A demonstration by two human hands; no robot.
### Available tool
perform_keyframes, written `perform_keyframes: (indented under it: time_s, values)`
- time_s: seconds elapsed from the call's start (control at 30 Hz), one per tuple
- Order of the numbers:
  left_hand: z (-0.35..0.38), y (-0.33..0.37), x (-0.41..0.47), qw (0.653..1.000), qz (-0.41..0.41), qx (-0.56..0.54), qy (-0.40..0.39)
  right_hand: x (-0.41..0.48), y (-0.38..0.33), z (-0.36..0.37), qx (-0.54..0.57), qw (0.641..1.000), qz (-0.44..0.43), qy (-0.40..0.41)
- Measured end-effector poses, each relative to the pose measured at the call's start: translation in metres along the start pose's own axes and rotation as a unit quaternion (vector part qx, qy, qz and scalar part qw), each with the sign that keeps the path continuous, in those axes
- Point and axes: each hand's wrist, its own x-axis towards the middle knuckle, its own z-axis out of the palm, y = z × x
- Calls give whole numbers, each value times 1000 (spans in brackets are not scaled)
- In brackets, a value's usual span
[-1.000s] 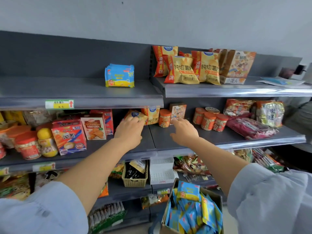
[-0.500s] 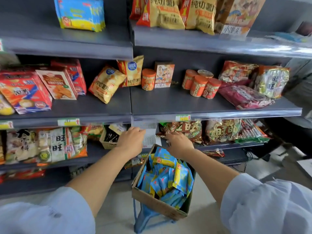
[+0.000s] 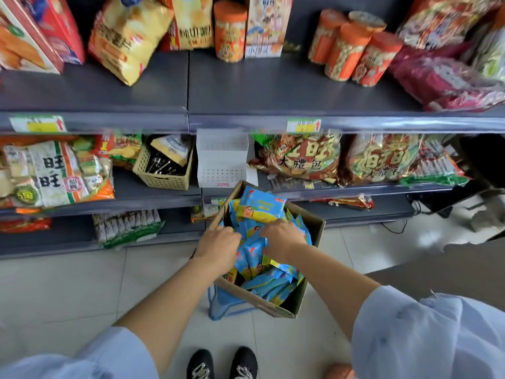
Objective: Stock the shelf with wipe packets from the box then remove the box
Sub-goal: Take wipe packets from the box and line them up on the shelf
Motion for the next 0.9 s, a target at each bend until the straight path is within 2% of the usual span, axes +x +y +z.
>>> perform_keyframes:
  time_s: [0.13,0.23,0.4,0.47,0.6,0.73,0.9]
  values:
    - [44,-3,24,999,-9,-26,-31,24,-1,35,-89,995,-47,20]
    - [69,-2,36,987,-51,-129,-77,34,-2,51,-134,988,-58,54]
    - [76,1,46,949,-116,-292,-36,44,-1,51,-138,989,-45,41]
    - [63,0,44,929,-135,-346,-1,41,4,39,-73,996,-36,30]
    - [20,-9,30,902,-173,-384,92,25,10,9,92,993,5,76]
    - [-25,-25,13,898,-165,-372,168,14,4,-26,267,956,38,116]
    - [-78,-42,-11,899,-163,-362,184,6,4,-79,368,918,103,108]
